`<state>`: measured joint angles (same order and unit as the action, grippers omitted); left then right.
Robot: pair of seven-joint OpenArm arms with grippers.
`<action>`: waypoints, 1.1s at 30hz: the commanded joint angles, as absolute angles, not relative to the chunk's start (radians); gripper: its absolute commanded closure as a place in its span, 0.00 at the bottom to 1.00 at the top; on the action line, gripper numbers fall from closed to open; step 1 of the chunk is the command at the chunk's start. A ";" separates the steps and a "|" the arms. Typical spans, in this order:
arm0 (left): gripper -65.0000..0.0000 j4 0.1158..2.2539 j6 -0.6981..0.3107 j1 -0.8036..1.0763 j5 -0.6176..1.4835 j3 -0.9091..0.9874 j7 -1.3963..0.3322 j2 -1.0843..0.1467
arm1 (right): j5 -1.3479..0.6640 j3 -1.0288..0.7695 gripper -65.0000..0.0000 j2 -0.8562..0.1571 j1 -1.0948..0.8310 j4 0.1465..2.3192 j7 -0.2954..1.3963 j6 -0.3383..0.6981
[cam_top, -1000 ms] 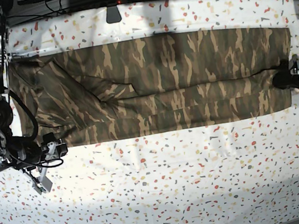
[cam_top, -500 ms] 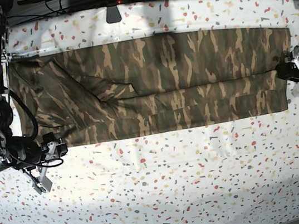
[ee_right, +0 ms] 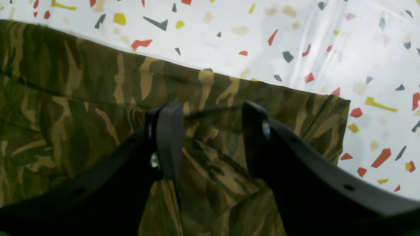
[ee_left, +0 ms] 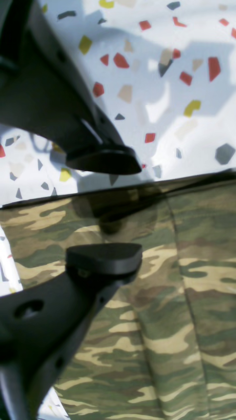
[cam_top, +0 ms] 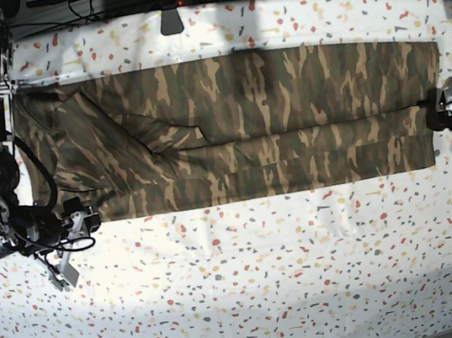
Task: Fold the T-shirt properly
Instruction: 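Hold the folded edge with both grippers and smooth it flat, then release the right gripper and lift the shirt end with the left gripper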
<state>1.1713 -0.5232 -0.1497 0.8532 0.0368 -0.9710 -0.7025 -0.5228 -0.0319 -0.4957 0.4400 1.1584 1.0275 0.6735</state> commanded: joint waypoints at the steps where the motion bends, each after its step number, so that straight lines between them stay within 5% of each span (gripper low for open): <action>1: 0.50 1.170 -0.522 -0.167 0.865 0.044 -0.956 -0.723 | -0.530 -0.039 0.55 -0.513 0.468 1.174 1.019 0.681; 21: 0.52 0.968 -0.546 -0.186 1.208 0.044 -1.100 -0.673 | -0.561 -0.039 0.55 -0.513 0.468 1.174 1.036 0.681; 33: 1.00 0.968 -0.546 -0.186 1.206 0.044 -1.024 -0.673 | -0.564 -0.039 0.55 -0.513 0.468 1.174 1.022 0.683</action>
